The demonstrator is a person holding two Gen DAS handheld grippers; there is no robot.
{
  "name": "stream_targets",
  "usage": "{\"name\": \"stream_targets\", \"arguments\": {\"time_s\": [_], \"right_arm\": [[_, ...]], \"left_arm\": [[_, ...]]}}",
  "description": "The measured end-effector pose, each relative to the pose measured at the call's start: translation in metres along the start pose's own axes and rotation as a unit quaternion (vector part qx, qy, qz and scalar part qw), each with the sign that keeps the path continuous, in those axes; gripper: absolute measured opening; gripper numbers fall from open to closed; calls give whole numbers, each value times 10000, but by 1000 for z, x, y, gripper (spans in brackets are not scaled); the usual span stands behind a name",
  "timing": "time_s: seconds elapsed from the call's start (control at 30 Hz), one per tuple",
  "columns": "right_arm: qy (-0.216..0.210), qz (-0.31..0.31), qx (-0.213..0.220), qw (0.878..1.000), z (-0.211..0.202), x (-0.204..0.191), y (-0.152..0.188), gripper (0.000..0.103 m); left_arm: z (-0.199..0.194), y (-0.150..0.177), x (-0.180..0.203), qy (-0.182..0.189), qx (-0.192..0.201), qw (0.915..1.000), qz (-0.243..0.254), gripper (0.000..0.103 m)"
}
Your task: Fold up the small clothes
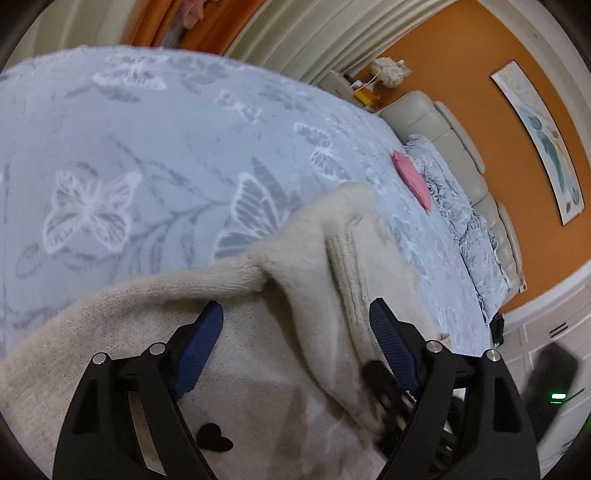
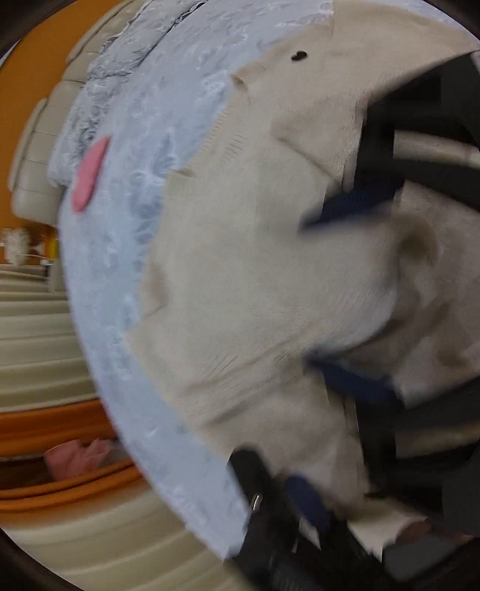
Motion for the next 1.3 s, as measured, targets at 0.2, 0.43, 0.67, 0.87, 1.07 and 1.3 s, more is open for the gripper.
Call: {"name": "stream_targets", "arguments": {"time_s": [0.2,0.43,0.67,0.87,1.07,1.3], "right_arm": [[-964,2649,1259,9512,-95,114,34,16],[-1062,4101,702,9031,-68,186,144,39],[-1388,4477,893,8788,-75,212,138,59],[-1719,4875,1490,8430,-107,229,148,82],[-1294,4915,1174,8531,-99,244,150,65],[-1647,3915,2239,8772,-163,233,115,7]], "left_arm": [[10,-10,3,-62,-56,9998,170,79],[19,2,18,-285,-138,9979,557,84],[17,-2,17,-79,-41,9993,375,83],[17,-5,14,67,-32,9998,164,81],[17,-4,15,-13,19,9997,247,80],[8,-15,9,88,192,9997,131,46]]}}
Point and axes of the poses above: each gripper's, at about its wrist camera, not at the fingertips, and z roughly the way its jaws point, x to its right, y to its underside, the point moved 10 cm from there along z, roughly the way its jaws point, and after that the axes turned 8 degrees about -x, right-handed, at the moved point
